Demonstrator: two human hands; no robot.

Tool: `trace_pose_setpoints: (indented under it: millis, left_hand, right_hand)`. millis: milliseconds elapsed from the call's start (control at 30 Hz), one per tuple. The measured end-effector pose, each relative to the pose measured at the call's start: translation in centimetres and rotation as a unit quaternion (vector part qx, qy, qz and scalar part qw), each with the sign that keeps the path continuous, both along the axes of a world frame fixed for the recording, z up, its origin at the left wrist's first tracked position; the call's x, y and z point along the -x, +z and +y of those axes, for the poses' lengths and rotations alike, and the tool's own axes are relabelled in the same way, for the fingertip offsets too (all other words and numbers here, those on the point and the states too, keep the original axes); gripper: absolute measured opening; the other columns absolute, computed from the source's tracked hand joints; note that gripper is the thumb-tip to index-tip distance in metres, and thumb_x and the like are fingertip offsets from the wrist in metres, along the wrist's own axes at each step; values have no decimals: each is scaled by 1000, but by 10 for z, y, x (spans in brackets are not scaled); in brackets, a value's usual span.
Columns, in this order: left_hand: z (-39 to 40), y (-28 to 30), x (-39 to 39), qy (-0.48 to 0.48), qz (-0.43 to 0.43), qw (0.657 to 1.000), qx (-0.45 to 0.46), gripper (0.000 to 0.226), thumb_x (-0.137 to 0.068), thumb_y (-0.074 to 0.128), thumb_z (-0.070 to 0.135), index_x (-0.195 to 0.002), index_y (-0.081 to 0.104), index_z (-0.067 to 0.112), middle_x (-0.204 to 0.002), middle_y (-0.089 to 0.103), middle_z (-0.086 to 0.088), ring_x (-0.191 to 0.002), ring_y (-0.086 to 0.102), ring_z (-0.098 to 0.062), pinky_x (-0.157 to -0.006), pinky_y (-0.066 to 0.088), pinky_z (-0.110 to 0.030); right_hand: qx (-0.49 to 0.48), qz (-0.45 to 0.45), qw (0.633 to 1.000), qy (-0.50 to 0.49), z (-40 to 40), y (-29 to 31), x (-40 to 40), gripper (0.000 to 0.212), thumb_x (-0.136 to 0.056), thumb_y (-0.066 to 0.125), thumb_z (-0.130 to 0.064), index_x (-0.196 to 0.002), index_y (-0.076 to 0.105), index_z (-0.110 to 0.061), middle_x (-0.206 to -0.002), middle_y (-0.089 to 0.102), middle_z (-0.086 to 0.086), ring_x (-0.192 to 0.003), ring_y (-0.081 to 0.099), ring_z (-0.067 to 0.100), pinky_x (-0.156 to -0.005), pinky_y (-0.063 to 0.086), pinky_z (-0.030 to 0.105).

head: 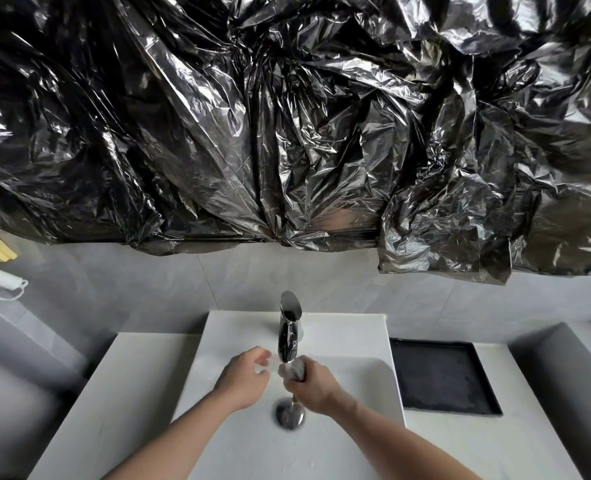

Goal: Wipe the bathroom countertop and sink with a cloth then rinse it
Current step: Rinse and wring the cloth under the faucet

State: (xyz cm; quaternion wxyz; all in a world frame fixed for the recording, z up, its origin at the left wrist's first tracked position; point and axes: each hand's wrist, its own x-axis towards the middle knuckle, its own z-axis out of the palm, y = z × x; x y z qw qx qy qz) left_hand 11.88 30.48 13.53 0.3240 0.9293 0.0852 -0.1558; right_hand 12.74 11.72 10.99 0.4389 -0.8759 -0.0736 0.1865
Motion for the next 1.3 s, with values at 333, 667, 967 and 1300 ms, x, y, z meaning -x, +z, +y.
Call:
trace_pose_setpoints:
  millis: [333,667,967,1300]
  left_hand:
    - [-19,64,-10,-125,-223,966,-43,74,-79,49,9,-145,41,41,-148,31,30,-133,40,2,-107,41,-25]
    - [-32,72,-14,-175,-187,963,-81,81,-81,48,6,-155,32,36,-163,21,21,-148,23,-8,-121,26,-30]
    - [-39,71,0,-150,-165,972,-73,87,-82,45,1,-158,25,38,-165,15,25,-146,29,-13,-119,30,-30]
    - [-48,62,42,-76,-211,975,-3,69,-77,45,3,-136,54,39,-139,43,32,-126,44,4,-105,39,-19]
  right_hand:
    - [-40,54,997,-26,15,-12,-12,31,-65,79,-49,-77,65,-24,-64,60,-17,-57,49,-3,-63,45,17]
    - [14,32,996,78,11,-7,-8,29,-86,54,-36,-61,53,-20,-59,55,-7,-55,44,8,-66,43,26]
    - [-6,35,998,59,-6,-10,11,50,-104,44,-48,-70,62,-16,-64,61,-7,-54,50,3,-61,44,17]
    - [-52,88,995,-20,-39,6,38,42,-103,42,-43,-103,80,-25,-104,79,-11,-101,71,9,-102,51,29]
